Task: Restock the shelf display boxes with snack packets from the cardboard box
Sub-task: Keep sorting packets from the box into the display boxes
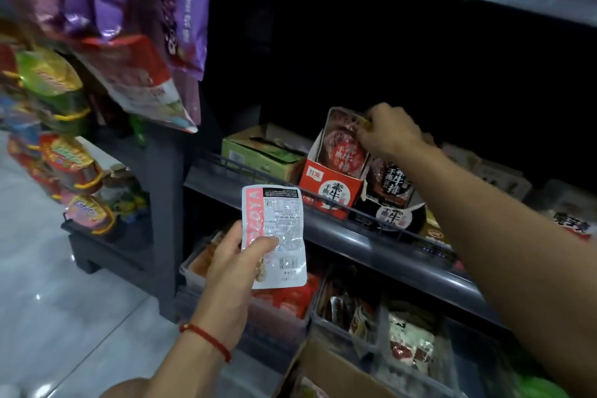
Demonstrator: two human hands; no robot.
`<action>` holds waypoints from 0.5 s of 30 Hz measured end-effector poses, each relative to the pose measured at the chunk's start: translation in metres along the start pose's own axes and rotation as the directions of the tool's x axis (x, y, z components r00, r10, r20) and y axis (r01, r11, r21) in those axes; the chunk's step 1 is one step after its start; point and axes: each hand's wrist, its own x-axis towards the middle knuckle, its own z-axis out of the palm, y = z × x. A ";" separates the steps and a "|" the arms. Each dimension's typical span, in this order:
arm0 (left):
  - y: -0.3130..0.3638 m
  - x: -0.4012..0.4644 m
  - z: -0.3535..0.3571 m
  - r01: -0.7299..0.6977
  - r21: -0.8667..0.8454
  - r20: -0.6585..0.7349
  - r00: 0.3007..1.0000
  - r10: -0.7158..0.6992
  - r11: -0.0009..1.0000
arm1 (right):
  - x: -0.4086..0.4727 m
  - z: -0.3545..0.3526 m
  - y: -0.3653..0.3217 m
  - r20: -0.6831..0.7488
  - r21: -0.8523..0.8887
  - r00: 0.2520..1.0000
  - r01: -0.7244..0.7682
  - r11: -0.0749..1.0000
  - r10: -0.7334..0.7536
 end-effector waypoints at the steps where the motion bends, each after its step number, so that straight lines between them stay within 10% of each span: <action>1: 0.001 -0.001 0.000 0.000 -0.002 0.003 1.000 0.000 1.000 | 0.000 0.006 -0.002 -0.003 -0.044 1.000 0.001 0.999 -0.002; 15: 0.003 -0.005 0.009 0.039 0.009 0.060 0.997 -0.039 0.999 | -0.009 0.013 -0.013 -0.209 -0.242 0.968 0.090 0.966 -0.142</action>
